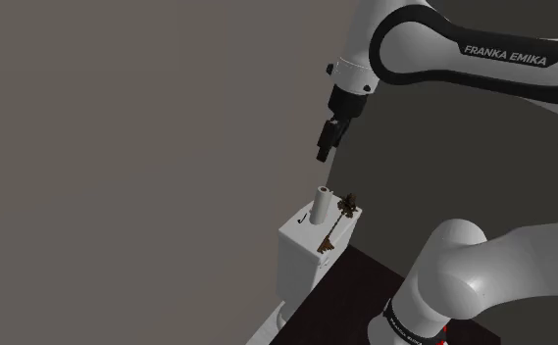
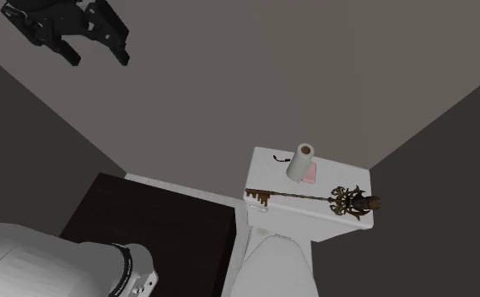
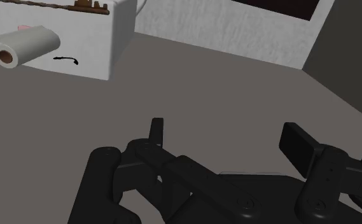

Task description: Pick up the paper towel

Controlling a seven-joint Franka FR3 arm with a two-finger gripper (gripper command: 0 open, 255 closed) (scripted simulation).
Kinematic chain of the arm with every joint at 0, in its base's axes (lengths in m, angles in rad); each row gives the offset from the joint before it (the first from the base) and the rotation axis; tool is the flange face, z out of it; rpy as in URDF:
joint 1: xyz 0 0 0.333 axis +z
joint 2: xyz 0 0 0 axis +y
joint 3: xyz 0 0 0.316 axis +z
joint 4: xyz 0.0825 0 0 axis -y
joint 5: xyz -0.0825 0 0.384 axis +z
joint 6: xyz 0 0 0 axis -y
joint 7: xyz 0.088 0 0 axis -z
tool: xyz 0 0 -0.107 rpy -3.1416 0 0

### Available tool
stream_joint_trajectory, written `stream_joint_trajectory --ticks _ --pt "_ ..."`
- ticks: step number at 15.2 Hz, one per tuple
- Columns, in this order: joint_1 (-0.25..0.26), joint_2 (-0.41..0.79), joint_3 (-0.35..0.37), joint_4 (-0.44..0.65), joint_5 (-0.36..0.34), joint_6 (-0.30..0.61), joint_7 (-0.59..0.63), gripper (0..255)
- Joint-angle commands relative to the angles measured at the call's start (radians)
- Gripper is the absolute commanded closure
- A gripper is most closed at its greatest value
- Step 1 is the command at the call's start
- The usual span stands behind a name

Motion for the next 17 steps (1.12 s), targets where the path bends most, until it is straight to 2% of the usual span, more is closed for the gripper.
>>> stream_joint_trajectory --ticks 1,9,17 --pt "0.000 0.000 0.000 0.000 0.000 0.000 0.000 0" --pt "-0.054 0.123 -0.130 -0.079 -0.062 0.189 -0.120 0" --pt "-0.097 0.324 -0.259 -0.080 -0.094 0.378 -0.242 0"
